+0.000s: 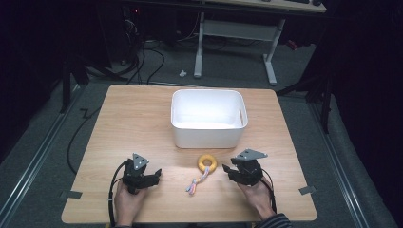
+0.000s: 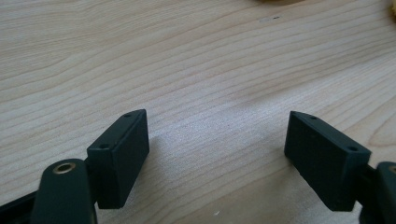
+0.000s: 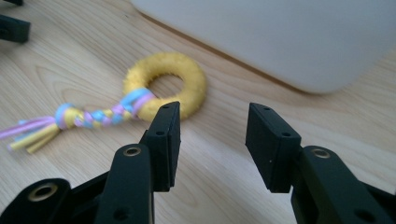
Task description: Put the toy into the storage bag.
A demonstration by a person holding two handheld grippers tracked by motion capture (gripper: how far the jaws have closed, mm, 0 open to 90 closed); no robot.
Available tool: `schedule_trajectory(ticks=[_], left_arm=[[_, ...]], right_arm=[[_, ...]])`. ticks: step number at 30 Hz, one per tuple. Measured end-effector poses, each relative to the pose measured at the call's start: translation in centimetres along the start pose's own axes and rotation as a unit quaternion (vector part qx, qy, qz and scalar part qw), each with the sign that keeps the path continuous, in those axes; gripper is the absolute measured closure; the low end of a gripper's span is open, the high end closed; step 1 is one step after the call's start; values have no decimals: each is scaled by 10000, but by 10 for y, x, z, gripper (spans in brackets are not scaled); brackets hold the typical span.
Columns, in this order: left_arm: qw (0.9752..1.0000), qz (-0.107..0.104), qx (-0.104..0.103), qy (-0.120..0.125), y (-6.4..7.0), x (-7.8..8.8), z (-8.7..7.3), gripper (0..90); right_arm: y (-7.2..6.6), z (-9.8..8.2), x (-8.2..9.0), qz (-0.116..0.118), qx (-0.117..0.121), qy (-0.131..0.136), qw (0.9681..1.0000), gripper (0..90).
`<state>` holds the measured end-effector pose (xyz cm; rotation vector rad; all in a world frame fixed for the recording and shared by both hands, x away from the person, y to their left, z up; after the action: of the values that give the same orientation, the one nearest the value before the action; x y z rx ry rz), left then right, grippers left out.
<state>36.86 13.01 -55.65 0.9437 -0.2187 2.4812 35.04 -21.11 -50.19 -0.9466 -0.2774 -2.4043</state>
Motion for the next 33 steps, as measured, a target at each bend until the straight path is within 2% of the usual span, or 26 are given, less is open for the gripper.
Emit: schedule_trajectory(ticks=[3,6,13,16,20,28,33], left_arm=[[10000,0,13,2,0,0,0,223],[10000,1,5,6,0,0,0,223],[10000,1,-1,-7,0,0,0,221],[10000,1,11,3,0,0,0,221],[10000,1,13,3,0,0,0,221],[10000,-9,-11,-13,0,0,0,222],[10000,-12,-10,-12,0,0,0,221]], right_arm=[[-6,7,-9,114,75,-17,9999,560],[-7,9,-14,119,74,-64,9999,561],[-8,17,-32,207,-4,-184,9996,562],[-12,21,-47,212,107,-276,9993,561],[-16,24,-58,222,151,-396,9989,561],[-17,29,-67,110,215,-547,9982,561],[-13,28,-71,83,138,-689,9975,566]])
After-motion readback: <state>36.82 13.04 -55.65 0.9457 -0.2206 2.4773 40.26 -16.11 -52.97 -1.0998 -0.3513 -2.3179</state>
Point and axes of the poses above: each handheld gripper's, and its own axes: x roughly backward along the jaws, z roughly out of its top, y roughly to its right, the point moved 3 cm from there along -x, roughly forward along the jaws, and after that the axes turned 1 degree about y, right-handed, at the moved point
